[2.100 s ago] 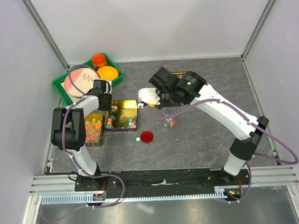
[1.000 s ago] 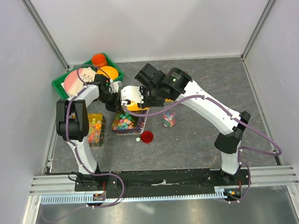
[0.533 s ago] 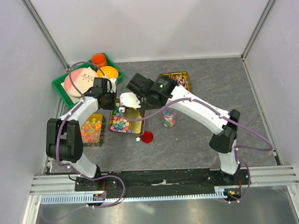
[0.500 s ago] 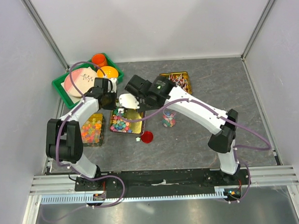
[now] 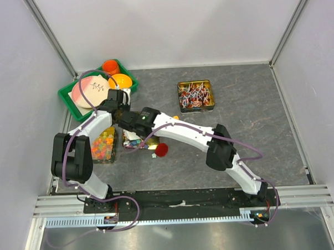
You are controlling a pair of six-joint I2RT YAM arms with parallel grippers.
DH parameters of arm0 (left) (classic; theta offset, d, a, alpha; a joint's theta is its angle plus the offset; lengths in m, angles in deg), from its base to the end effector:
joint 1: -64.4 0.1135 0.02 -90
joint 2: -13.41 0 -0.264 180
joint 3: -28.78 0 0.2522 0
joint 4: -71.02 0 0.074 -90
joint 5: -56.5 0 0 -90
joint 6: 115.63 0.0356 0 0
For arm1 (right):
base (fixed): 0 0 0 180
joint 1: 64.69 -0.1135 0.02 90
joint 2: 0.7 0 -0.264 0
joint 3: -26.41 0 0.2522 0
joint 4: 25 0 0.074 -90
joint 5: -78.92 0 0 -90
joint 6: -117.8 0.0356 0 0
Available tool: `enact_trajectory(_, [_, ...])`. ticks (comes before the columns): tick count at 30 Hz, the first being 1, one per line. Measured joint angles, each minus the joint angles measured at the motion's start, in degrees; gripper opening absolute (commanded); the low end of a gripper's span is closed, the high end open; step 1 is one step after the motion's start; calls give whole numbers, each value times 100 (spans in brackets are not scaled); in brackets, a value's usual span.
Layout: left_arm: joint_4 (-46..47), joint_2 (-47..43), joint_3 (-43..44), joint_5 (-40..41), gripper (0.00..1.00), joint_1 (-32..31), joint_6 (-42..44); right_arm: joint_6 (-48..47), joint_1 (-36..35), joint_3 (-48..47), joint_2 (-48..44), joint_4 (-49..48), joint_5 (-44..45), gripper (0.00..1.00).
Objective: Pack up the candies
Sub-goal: Scoop the fake candies from the storage box.
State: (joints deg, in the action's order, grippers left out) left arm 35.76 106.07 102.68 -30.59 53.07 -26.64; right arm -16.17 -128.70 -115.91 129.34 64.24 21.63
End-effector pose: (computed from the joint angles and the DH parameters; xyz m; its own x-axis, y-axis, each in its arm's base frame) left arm 0.3292 -0.0641 0.2075 -0.7963 0.1416 -0.5881 0.1529 0.9878 0.0307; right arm 0.2187 0.4048 0.2680 0.1808 -0.9623 0.2031 -0.8023 -0.2637 -0.5355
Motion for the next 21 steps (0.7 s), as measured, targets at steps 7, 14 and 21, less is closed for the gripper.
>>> enact_trajectory(7, [109, -4, -46, 72, 1, 0, -11, -181, -232, -608, 765, 52, 398, 0])
enact_trajectory(14, [116, -4, -55, 133, 2, 0, -20, -317, -293, -822, 979, 68, 428, 0])
enact_trajectory(21, [118, -4, -55, 140, 2, 0, -20, -275, -302, -820, 979, 61, 127, 0])
